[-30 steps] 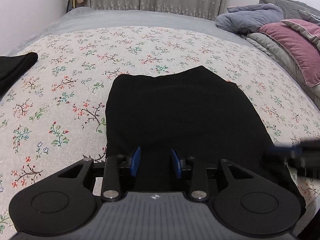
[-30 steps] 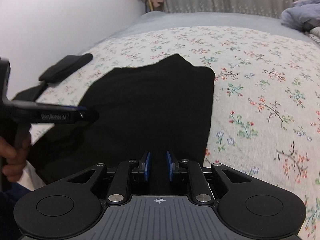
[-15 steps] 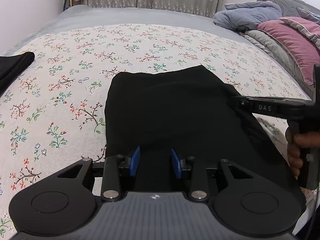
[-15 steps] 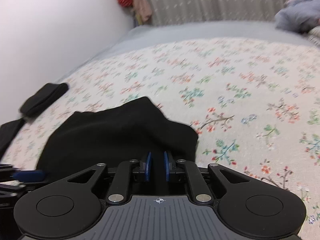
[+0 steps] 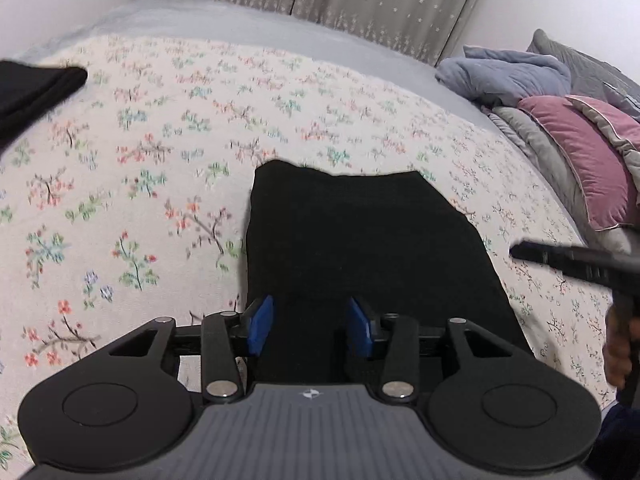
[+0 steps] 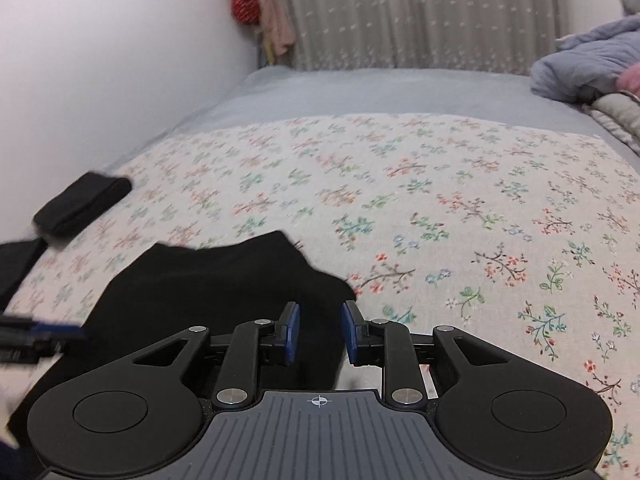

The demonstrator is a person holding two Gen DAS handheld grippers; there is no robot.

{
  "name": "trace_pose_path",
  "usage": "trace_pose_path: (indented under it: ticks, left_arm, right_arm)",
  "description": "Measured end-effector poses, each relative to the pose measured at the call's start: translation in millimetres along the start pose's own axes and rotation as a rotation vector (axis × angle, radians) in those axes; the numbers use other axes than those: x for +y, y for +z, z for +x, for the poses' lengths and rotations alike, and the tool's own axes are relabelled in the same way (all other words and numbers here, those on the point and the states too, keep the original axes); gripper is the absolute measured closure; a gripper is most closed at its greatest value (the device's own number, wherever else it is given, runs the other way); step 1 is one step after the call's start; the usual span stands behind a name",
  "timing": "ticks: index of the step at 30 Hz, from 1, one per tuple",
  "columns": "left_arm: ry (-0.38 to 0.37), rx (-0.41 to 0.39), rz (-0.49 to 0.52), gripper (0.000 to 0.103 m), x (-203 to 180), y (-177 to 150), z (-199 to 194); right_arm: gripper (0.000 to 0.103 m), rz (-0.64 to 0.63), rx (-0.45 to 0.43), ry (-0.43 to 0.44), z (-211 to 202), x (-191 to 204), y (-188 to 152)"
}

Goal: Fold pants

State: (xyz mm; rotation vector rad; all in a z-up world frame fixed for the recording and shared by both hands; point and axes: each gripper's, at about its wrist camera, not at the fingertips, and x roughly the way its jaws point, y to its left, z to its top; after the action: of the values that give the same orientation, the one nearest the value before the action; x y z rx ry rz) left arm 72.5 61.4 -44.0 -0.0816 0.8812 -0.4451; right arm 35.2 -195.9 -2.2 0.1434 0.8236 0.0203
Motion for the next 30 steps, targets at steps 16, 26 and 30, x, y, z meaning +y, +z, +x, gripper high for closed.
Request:
trace_pose_path:
  ticks: [16, 26, 30]
  left_arm:
    - [-0.192, 0.107, -0.384, 0.022, 66, -2, 11]
    - [-0.219, 0.132, -0.356, 0.013, 61, -2, 16]
    - [-0.232, 0.138, -0.360, 0.008, 61, -2, 19]
  right_arm:
    - [0.053, 0.046, 0.145, 0.148, -38, 2, -72]
    - [0.050, 0.397, 0.174, 0.290, -26, -42, -78]
    - [0.050, 0.452, 0.183, 0.306, -21, -50, -80]
